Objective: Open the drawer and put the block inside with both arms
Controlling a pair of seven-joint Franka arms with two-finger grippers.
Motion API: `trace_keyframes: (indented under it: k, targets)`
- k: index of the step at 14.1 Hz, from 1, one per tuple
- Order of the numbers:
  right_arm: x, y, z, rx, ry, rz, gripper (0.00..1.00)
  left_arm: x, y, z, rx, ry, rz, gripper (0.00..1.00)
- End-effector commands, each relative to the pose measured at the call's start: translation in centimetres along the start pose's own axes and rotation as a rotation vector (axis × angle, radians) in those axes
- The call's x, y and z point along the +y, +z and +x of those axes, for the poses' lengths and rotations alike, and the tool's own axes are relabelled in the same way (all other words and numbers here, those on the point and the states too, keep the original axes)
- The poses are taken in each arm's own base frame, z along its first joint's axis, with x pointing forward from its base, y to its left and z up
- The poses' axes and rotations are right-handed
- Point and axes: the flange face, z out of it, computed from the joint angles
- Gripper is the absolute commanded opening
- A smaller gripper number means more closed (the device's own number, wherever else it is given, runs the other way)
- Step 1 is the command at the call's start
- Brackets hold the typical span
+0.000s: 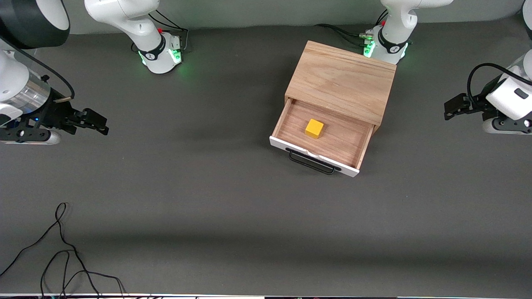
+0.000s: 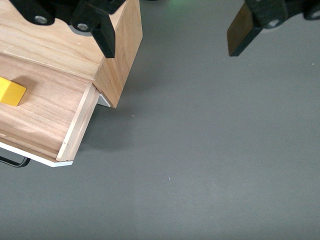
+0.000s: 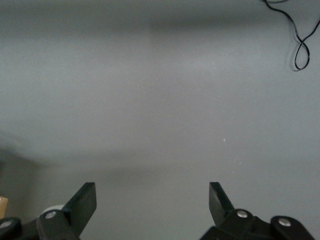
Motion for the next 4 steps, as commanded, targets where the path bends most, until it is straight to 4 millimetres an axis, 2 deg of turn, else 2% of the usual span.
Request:
trace_keyframes:
  k: [1, 4]
  targets:
    - [-0.11, -0.65, 1.05, -0.001, -0.021, -0.008, 1.00, 0.12, -0.12, -0.28, -0.010, 0.020, 0.006, 1.00]
    - [-0.37, -0.68, 1.41, -0.032, -0.014, -0.019, 1.00, 0.20, -0.12, -0.28, -0.010, 0.021, 0.006, 1.00]
